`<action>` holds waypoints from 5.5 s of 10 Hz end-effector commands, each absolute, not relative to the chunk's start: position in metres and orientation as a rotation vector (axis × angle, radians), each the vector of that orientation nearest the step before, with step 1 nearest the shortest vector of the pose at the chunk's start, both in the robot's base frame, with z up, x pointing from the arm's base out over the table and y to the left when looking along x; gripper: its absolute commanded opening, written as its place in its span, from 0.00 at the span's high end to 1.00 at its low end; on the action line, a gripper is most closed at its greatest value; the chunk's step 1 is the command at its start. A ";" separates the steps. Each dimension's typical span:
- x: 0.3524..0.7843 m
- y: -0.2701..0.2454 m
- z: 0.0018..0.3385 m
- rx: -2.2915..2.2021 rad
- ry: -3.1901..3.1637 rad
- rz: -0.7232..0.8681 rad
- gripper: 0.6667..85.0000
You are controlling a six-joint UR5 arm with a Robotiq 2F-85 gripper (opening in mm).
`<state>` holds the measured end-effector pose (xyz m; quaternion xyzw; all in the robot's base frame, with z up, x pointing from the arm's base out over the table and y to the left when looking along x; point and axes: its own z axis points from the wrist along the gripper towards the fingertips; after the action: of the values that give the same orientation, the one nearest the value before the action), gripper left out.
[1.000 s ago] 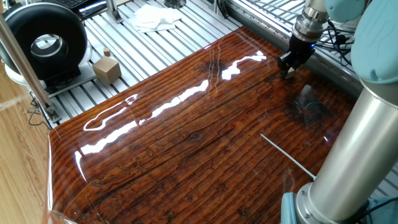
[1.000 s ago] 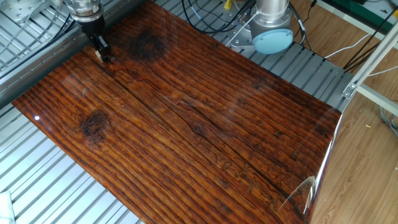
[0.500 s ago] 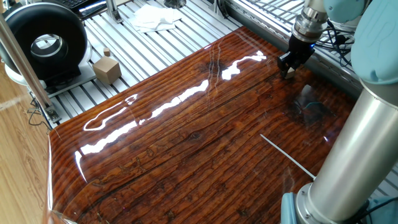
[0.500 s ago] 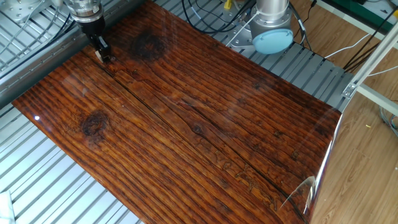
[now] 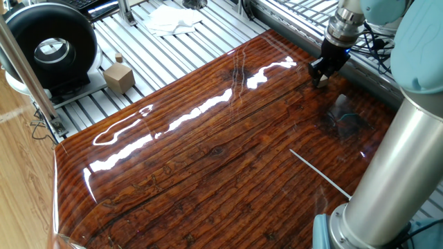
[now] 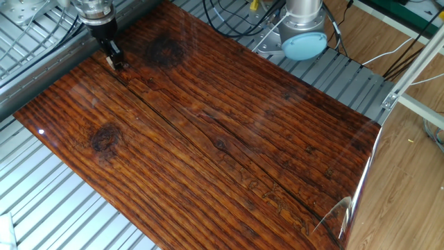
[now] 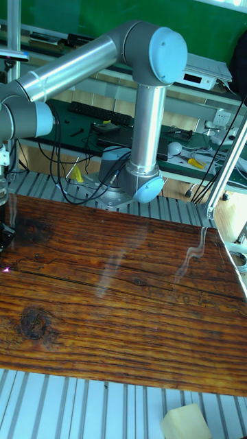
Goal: Hold a small block with the gripper and sweep it from left to right on the table
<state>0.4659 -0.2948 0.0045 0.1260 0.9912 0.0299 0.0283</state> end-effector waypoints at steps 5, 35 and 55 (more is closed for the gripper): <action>0.471 -0.289 0.006 0.411 3.039 0.137 1.00; 0.478 -0.265 0.007 0.474 3.026 0.159 1.00; 0.449 -0.253 0.002 0.483 3.155 -0.019 1.00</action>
<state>0.4589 -0.2484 0.0002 0.1581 0.9873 0.0116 -0.0082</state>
